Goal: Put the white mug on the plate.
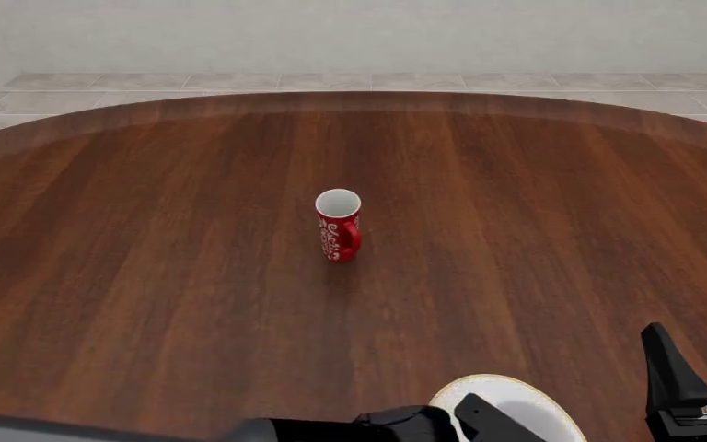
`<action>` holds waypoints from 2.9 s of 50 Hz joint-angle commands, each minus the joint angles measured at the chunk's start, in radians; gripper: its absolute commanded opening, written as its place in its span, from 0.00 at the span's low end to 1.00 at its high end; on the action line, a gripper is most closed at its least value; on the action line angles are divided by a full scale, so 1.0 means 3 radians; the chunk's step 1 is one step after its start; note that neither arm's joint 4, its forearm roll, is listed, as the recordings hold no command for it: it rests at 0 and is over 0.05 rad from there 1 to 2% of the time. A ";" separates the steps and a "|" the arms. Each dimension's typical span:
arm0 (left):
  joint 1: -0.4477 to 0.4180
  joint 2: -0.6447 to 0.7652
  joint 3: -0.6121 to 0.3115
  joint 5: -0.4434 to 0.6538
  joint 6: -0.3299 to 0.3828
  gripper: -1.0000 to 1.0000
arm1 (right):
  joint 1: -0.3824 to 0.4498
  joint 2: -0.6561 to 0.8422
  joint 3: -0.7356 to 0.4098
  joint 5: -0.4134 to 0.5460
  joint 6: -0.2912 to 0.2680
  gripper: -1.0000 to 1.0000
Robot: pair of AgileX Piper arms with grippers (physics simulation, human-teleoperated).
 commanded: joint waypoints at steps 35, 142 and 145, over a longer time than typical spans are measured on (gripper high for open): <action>0.0018 0.0017 0.0049 -0.0019 0.0071 1.00 | -0.0010 -0.0006 0.0001 0.0008 -0.0005 1.00; 0.0763 -0.2604 0.0978 0.0772 0.0358 1.00 | -0.0008 -0.0006 0.0001 0.0008 -0.0006 1.00; 0.0824 -0.2721 0.1019 0.0794 0.0384 1.00 | -0.0009 -0.0006 0.0001 0.0008 -0.0006 1.00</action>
